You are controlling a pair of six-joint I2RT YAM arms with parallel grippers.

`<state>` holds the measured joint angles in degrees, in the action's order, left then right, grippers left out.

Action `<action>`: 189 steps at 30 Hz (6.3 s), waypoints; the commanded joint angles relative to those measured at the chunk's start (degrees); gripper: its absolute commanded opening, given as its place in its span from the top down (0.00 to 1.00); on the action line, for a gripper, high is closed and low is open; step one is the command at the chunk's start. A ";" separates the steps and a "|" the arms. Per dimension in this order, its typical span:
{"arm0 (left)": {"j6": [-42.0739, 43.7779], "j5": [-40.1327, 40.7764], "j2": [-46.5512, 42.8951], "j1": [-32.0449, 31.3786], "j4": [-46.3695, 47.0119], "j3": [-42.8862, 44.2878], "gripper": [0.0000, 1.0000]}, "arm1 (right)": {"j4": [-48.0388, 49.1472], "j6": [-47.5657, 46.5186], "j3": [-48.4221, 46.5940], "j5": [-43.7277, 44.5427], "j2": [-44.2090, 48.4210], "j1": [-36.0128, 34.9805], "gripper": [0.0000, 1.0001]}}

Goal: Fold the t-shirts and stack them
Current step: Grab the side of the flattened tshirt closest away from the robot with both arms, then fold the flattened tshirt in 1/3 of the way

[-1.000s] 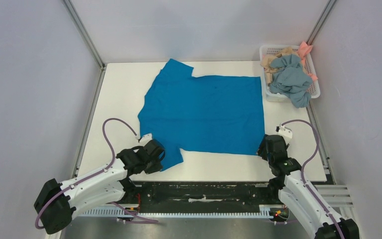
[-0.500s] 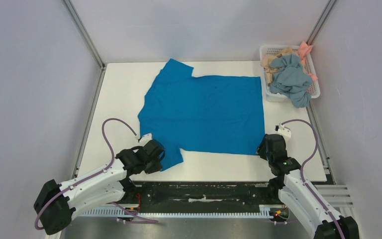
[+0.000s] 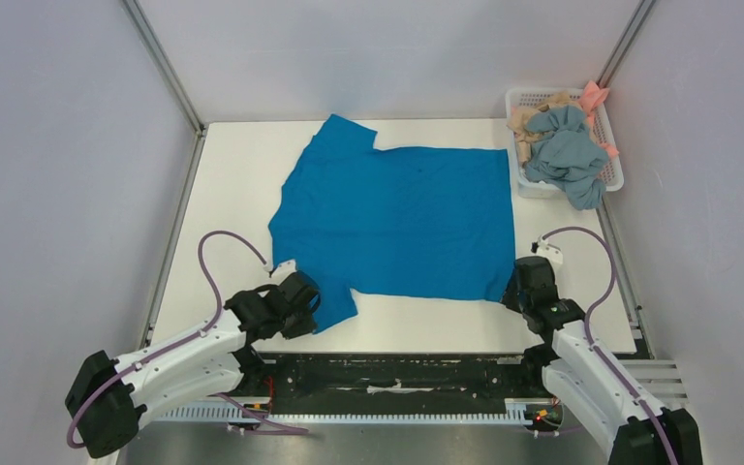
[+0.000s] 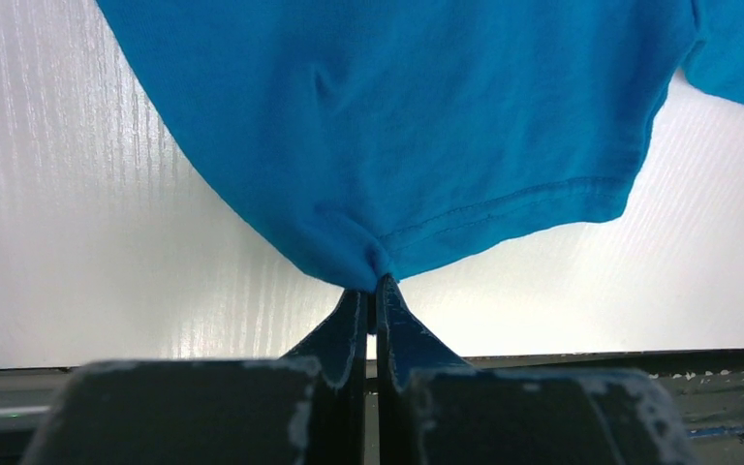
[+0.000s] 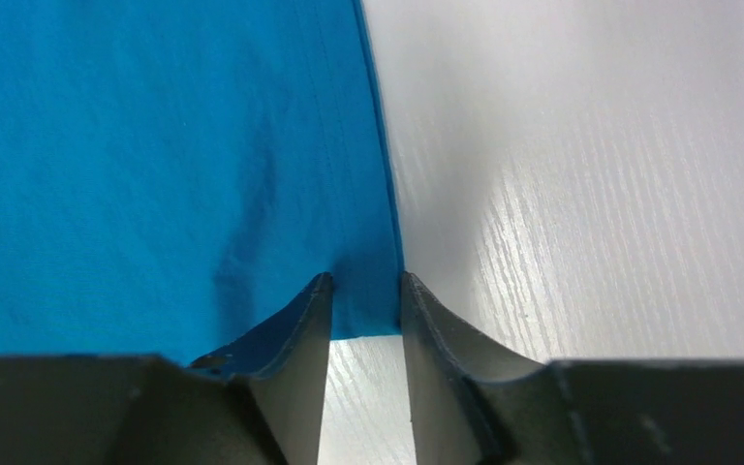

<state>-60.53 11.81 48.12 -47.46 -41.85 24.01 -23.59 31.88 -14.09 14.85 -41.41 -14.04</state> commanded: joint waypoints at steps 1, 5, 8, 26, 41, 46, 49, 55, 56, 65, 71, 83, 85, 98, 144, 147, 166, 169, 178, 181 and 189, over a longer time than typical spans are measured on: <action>1.22 0.07 -1.39 -0.26 0.01 0.49 0.98 | -8.43 0.44 -0.06 -1.89 -3.23 -0.60 0.70; 1.65 0.49 -1.37 -0.25 0.69 0.25 0.98 | -7.85 1.10 -0.15 -0.57 -5.88 -2.04 0.84; 2.23 -0.06 -1.55 -0.26 0.34 0.70 0.98 | -6.68 1.36 -0.67 1.13 -5.69 -3.45 1.00; -4.50 -14.91 -15.78 -1.49 -16.07 2.78 0.98 | -22.56 7.68 -5.09 4.25 13.31 -4.94 1.00; 9.42 -5.53 5.36 1.74 7.12 16.60 0.98 | -6.11 2.40 -9.82 4.28 1.93 -4.86 1.00; 11.79 -9.17 12.05 11.30 13.32 19.94 0.98 | -1.78 1.84 -13.72 7.96 -2.76 -4.46 1.00; 13.50 -11.03 14.64 16.83 15.93 22.19 0.98 | -0.22 0.44 -16.18 8.29 -6.73 -2.92 1.00; 16.85 -11.55 18.85 23.48 17.23 27.89 0.98 | 2.11 -1.34 -19.76 8.86 -11.83 0.43 1.00; 17.19 -11.37 19.22 24.24 17.39 28.46 0.98 | 2.35 -1.59 -20.07 9.32 -12.23 0.82 1.00; 22.95 -12.96 22.66 28.44 23.20 31.03 0.98 | 5.30 -3.20 -21.22 9.24 -15.97 3.70 1.00; 28.35 -15.62 28.31 30.61 25.00 34.87 0.98 | 7.37 -4.02 -23.47 7.55 -19.80 4.71 1.00; 30.65 -18.71 40.64 34.56 29.11 40.83 0.98 | 11.70 -4.28 -24.44 6.99 -26.02 6.12 1.00; 31.00 -19.99 42.93 35.49 30.49 41.74 0.98 | 12.46 -4.36 -24.62 6.99 -27.69 6.52 1.00; 30.47 -22.31 64.10 39.53 24.89 59.38 0.61 | 15.79 -4.65 -31.22 8.07 -39.21 8.32 0.56; 13.71 -19.49 33.79 33.06 24.11 12.67 0.15 | 12.86 -9.82 -0.38 -18.67 -20.22 0.54 0.02; 10.79 -15.85 23.79 29.41 18.90 6.31 0.14 | 6.00 -8.31 2.15 -19.02 -13.82 -2.30 0.02; 6.19 -9.46 5.78 21.78 12.98 2.02 0.14 | -17.03 5.69 5.45 -16.52 10.65 -7.18 0.02; 7.34 -9.02 5.91 21.75 13.37 5.37 0.13 | -16.34 4.06 2.76 -16.24 12.50 -7.27 0.02; 14.37 -4.48 14.75 23.50 12.26 23.88 0.13 | -0.32 -2.51 -11.16 -7.99 11.79 -7.25 0.02; 17.16 -4.82 23.23 27.66 14.86 31.21 0.13 | 6.02 -4.10 -12.19 -3.49 9.21 -7.20 0.02; 27.27 -19.08 54.04 39.11 25.98 53.18 0.13 | 17.66 -9.11 -11.88 -1.03 -0.68 -7.23 0.02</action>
<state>-41.65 1.19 90.39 -12.88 -22.57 68.45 -13.26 26.96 -24.71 10.52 -38.24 -21.15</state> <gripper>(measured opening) 0.867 0.979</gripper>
